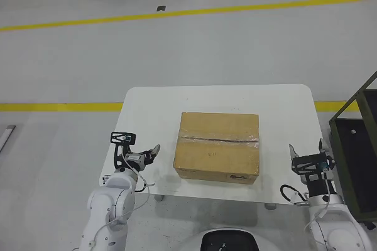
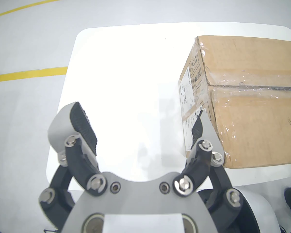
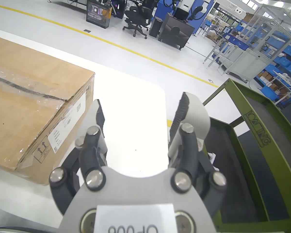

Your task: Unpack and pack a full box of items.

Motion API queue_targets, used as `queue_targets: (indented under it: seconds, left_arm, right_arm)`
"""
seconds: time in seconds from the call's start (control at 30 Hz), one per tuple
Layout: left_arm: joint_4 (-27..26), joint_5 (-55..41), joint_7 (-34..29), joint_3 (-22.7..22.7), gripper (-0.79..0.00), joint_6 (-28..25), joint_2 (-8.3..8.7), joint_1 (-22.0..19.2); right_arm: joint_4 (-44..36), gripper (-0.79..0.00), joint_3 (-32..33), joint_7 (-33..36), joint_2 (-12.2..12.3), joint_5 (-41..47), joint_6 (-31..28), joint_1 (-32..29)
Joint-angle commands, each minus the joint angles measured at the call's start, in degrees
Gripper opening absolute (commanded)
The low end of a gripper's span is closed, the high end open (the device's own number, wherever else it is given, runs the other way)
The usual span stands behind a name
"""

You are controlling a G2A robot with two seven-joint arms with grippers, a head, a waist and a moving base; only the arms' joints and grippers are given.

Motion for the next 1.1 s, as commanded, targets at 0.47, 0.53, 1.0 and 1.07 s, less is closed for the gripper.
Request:
queue_targets:
  seconds: [0.47,0.53,1.0,1.07]
  left_arm:
    - [0.0,0.0,0.0,0.0,0.0,0.0,0.0,0.0]
    - [0.0,0.0,0.0,0.0,0.0,0.0,0.0,0.0]
    - [0.0,0.0,0.0,0.0,0.0,0.0,0.0,0.0]
    - [0.0,0.0,0.0,0.0,0.0,0.0,0.0,0.0]
  right_arm:
    - [0.6,-0.785,-0.3,1.6,0.0,-0.7,-0.5,1.6]
    - [1.2,-0.785,-0.8,2.4,0.0,-0.1,-1.3,2.8]
    - [14.9,-0.785,-3.9,1.6,-0.3,-2.5,0.5,10.2]
    - [16.3,-0.785,-3.9,1.0,-0.4,-0.6,0.7,10.2]
